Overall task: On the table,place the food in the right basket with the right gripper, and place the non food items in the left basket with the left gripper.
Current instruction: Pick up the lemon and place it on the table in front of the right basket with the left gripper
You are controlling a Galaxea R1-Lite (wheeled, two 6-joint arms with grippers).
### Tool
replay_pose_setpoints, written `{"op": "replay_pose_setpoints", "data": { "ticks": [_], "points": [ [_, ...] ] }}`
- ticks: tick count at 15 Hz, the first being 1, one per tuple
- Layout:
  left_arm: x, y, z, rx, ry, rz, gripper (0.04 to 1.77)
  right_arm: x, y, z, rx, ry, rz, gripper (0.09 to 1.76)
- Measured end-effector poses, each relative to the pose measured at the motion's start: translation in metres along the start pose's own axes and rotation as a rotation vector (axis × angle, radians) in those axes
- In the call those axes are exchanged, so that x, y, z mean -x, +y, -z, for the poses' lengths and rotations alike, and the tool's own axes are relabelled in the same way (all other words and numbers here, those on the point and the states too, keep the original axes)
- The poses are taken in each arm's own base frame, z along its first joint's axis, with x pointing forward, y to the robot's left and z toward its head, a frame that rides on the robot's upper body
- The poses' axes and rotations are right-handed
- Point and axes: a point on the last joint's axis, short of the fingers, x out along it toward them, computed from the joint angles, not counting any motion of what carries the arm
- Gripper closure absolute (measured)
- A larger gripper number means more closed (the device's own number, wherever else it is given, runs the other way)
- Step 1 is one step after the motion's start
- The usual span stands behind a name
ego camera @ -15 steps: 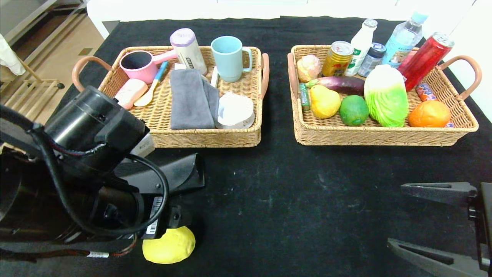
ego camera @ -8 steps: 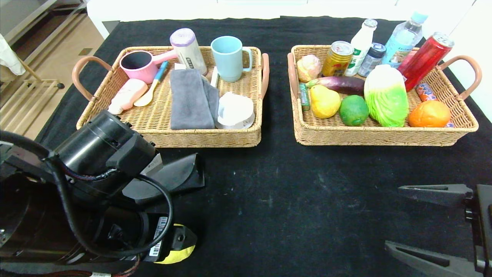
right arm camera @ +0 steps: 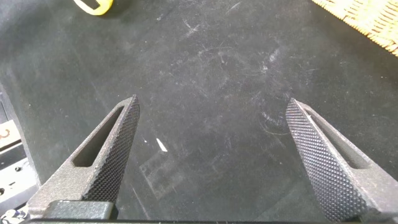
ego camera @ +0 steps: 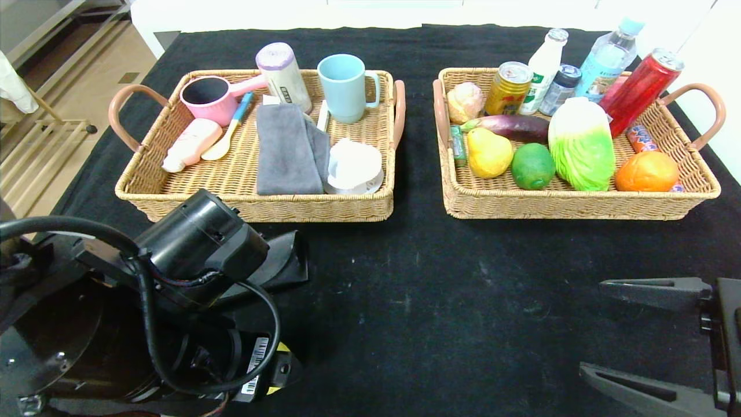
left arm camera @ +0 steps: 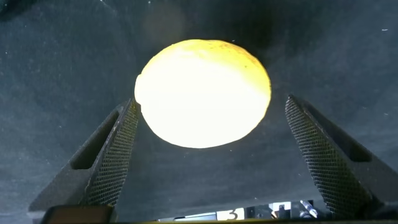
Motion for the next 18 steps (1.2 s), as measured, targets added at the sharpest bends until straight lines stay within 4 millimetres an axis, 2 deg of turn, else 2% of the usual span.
{"op": "replay_pose_setpoints", "data": {
  "ticks": [11, 18],
  "points": [
    [-0.025, -0.005, 0.003, -0.008, 0.005, -0.042, 0.09, 0.0, 0.0, 0.0, 0.0, 0.001, 0.0, 0.14],
    [-0.031, -0.006, 0.003, -0.012, 0.022, -0.055, 0.09, 0.0, 0.0, 0.001, 0.001, 0.002, 0.0, 0.14]
  ]
}}
